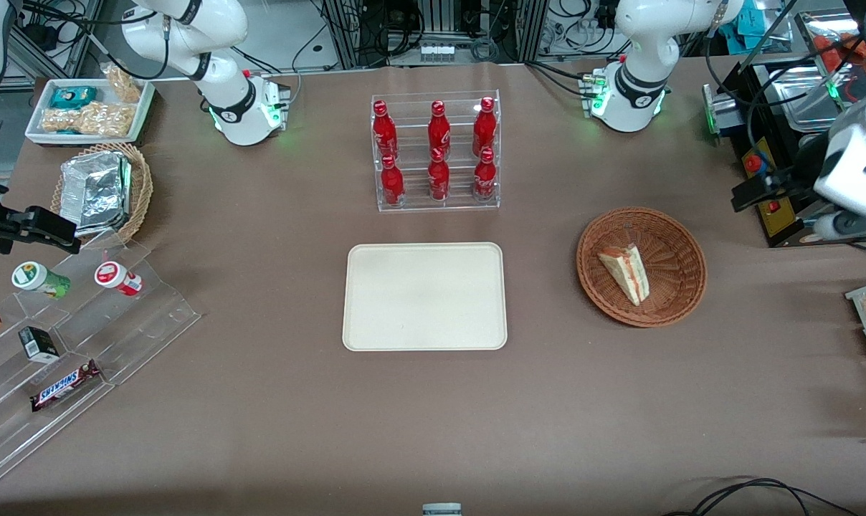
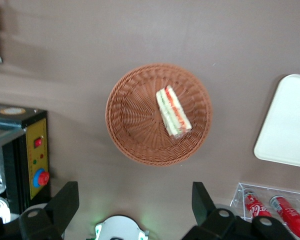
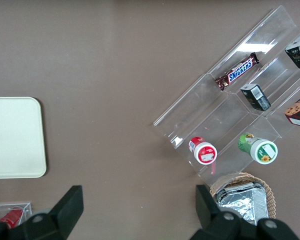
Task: Place sandwich from basket to tray
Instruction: 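Move the left gripper from rest toward the wicker basket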
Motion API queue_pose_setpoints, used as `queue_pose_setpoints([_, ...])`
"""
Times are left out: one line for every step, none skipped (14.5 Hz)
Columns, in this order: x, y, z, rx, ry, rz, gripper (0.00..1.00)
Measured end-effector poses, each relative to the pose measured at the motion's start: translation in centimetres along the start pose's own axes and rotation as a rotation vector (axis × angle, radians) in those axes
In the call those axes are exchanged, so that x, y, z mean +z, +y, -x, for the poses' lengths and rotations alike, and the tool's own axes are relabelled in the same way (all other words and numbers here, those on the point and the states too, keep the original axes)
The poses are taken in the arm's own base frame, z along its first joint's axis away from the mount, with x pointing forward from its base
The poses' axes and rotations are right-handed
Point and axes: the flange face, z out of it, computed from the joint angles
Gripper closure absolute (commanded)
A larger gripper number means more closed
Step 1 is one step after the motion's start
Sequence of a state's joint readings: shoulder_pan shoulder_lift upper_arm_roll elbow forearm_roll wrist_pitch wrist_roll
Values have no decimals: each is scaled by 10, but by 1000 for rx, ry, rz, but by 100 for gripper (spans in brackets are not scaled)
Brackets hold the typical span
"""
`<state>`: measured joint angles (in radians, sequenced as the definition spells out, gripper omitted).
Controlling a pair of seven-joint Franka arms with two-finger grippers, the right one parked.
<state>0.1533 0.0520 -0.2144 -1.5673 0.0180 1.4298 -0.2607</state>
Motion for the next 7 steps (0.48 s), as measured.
queue_pose_setpoints([21,-5,-9,-15,-28,-2,0])
queue_pose_setpoints([42,-9,-18,-34,-47,-1,0])
queue_pose_setpoints([64,-11,-26,-62,-55,2,0])
queue_pose_setpoints([87,-12,-32,-100,-52,6,0])
queue_pose_setpoints([109,-9,-37,-150,-40,10,0])
queue_pose_setpoints([132,-6,-40,-205,-24,16,0])
queue_pose_setpoints([155,-2,-40,-261,-10,28,0])
